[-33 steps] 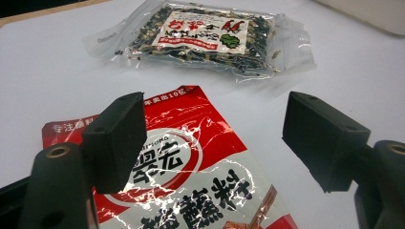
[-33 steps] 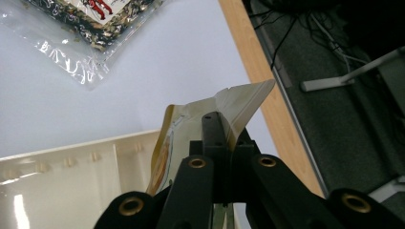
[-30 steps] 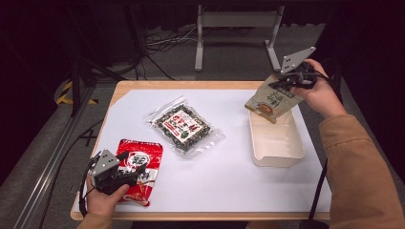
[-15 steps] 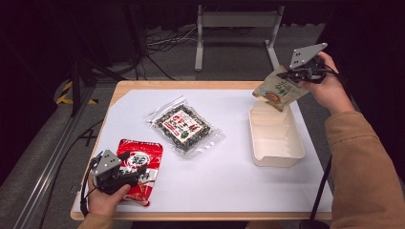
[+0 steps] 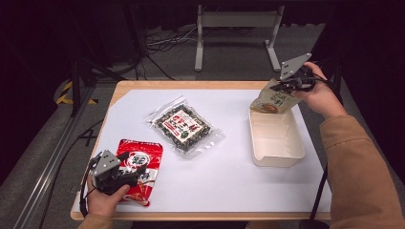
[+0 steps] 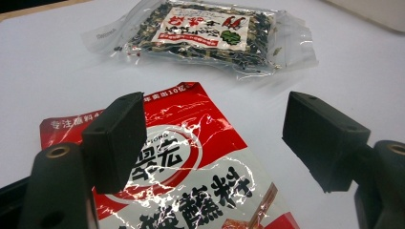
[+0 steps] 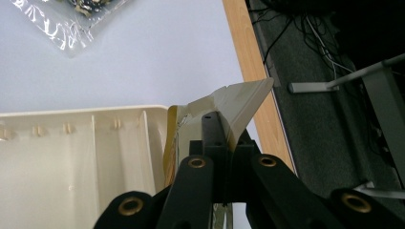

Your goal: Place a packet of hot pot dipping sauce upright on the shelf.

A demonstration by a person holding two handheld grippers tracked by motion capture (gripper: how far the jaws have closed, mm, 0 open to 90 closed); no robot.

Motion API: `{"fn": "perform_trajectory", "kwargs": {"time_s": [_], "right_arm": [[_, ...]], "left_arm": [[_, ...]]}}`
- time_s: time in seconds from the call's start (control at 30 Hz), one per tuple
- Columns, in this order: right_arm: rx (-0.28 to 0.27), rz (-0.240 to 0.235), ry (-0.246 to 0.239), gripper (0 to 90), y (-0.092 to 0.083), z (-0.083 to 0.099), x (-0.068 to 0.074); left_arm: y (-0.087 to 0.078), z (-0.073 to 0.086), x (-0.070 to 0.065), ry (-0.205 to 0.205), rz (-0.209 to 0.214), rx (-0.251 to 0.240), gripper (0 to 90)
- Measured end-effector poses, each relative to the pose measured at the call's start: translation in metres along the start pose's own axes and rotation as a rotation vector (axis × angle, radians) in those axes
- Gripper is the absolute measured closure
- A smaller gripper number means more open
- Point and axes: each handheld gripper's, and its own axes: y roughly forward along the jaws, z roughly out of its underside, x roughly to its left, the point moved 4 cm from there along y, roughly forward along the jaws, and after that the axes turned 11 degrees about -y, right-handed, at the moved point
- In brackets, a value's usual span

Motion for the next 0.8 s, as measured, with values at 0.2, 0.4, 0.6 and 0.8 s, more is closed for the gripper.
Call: {"fn": "perform_trajectory", "kwargs": {"time_s": [0.2, 0.4, 0.6, 0.8], "right_arm": [[0.036, -0.041, 0.015, 89.7, 0.010, 0.001, 0.003], [0.031, -0.053, 0.033, 89.0, 0.020, -0.004, 0.005], [0.002, -0.036, 0.104, 80.6, 0.025, -0.005, 0.004], [-0.006, -0.023, 0.126, 79.0, 0.026, -0.005, 0.004]], "left_arm": [[0.000, 0.000, 0.000, 0.003, 0.000, 0.000, 23.5], [-0.001, 0.000, 0.000, -0.004, 0.001, -0.003, 23.5], [-0.001, 0.000, 0.000, -0.006, 0.003, -0.004, 23.5], [-0.001, 0.000, 0.000, -0.006, 0.002, -0.004, 23.5]]}}
